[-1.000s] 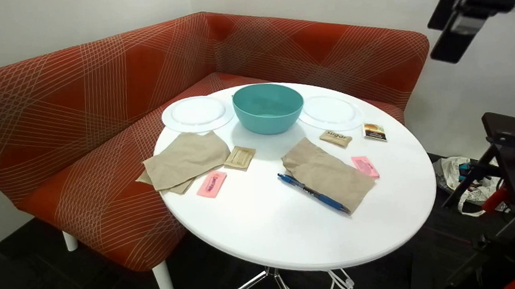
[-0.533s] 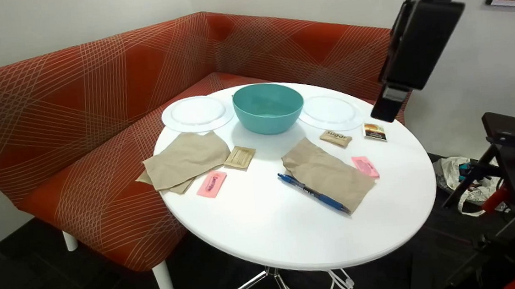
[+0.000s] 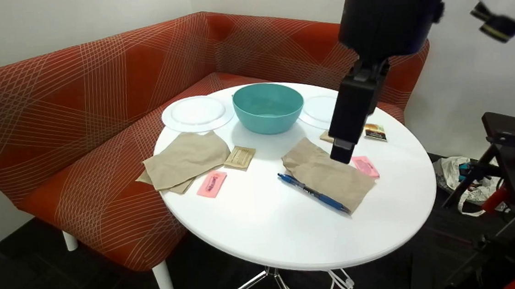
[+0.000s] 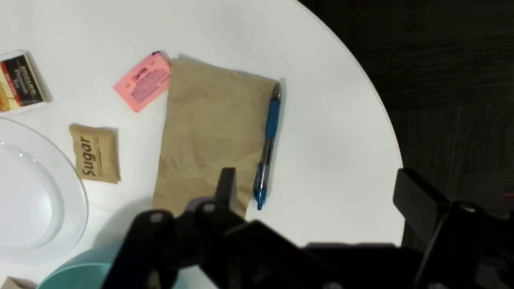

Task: Put the pen in the bowl

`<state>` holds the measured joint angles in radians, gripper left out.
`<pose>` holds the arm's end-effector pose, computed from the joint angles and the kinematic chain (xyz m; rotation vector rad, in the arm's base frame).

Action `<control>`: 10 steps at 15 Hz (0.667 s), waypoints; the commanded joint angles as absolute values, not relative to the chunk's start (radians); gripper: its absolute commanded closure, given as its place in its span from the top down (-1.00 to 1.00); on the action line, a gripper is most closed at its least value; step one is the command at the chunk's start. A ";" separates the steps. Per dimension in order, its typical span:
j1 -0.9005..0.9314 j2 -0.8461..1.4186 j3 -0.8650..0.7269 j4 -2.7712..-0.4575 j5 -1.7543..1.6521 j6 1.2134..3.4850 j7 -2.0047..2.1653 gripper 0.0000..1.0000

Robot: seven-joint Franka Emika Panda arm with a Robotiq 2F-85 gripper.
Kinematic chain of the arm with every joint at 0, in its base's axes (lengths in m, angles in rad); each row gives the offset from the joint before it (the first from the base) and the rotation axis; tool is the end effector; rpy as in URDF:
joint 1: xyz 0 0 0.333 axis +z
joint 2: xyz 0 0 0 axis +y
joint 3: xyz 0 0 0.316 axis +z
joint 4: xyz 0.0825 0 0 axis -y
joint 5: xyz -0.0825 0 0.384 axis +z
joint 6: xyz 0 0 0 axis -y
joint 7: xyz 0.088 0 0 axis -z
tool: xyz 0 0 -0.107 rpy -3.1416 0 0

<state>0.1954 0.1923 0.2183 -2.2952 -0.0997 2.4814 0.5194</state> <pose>0.4832 0.2132 0.2677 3.1236 -0.0481 0.0138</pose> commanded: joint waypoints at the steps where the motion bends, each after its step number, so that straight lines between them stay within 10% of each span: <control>1: 0.259 0.257 0.171 -2.269 -0.124 2.486 0.612 1.00; 10: 0.315 0.361 0.116 -2.274 -0.099 2.602 0.666 1.00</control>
<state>0.2934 0.3316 0.1488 -2.2861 -0.1031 2.5550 0.6371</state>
